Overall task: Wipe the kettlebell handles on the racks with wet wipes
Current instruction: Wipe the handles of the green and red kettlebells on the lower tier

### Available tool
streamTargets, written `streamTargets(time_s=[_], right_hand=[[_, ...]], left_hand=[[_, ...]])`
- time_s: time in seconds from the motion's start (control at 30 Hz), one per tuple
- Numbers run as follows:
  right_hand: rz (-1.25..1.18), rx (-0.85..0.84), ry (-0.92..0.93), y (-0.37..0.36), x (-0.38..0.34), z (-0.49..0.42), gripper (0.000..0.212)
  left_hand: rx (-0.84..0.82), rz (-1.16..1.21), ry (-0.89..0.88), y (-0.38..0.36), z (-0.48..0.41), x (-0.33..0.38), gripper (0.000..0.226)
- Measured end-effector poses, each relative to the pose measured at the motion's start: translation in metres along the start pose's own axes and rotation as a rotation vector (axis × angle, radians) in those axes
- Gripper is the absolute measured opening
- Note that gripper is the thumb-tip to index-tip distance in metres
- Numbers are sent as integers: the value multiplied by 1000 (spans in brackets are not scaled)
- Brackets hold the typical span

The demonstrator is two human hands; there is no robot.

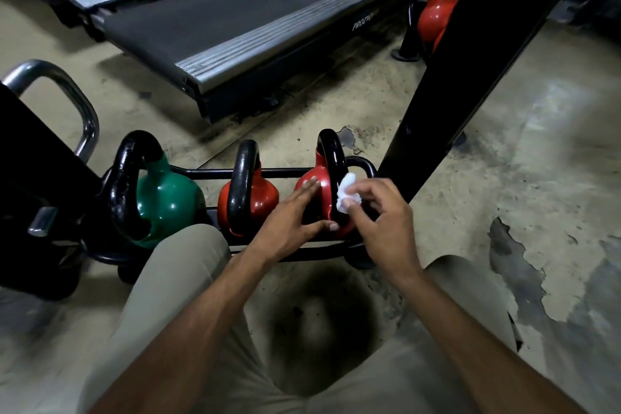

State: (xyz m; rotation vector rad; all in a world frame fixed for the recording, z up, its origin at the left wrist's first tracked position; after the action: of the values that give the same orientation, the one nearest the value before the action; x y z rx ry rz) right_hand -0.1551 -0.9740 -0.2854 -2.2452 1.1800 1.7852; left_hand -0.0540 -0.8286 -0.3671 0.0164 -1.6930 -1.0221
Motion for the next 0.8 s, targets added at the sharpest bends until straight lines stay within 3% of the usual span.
streamTargets(time_s=[0.07, 0.17, 0.27, 0.33, 0.47, 0.6, 0.67, 0.8], right_hand=[[-234, -1, -265, -10, 18, -4, 15], [-399, -104, -492, -29, 34, -16, 31], [-451, -218, -548, -31, 36, -19, 35], [-450, -211, -487, -21, 36, -12, 24], [-266, -76, -216, -2, 25, 8, 11], [412, -116, 569, -13, -10, 11, 14], [746, -228, 855, -32, -19, 9, 20], [1312, -587, 858, -70, -26, -7, 34]], left_hand=[[3, 3, -1, 0, 1, -2, 104], [5, 12, -4, 0, 1, -3, 103], [19, 28, -4, 0, 0, -2, 102], [15, 16, -4, -1, 1, -1, 103], [32, -20, -7, 3, 1, 3, 102], [25, -15, 14, 2, -1, 3, 95], [16, 15, -5, 1, -2, 2, 93], [3, -13, -40, 1, -2, 1, 92]])
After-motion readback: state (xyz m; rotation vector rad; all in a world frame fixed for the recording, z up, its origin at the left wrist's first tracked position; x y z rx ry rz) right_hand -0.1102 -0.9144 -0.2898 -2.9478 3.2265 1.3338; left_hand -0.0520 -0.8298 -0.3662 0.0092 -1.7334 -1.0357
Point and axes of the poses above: each hand's wrist, its own z-axis away from the middle knuckle, its own y-axis out of the back of the hand, x = y × z, the point moved 6 cm from there along -z, towards the middle knuckle, and after that the axes turned 4 degrees about x, right-handed, at the moved point
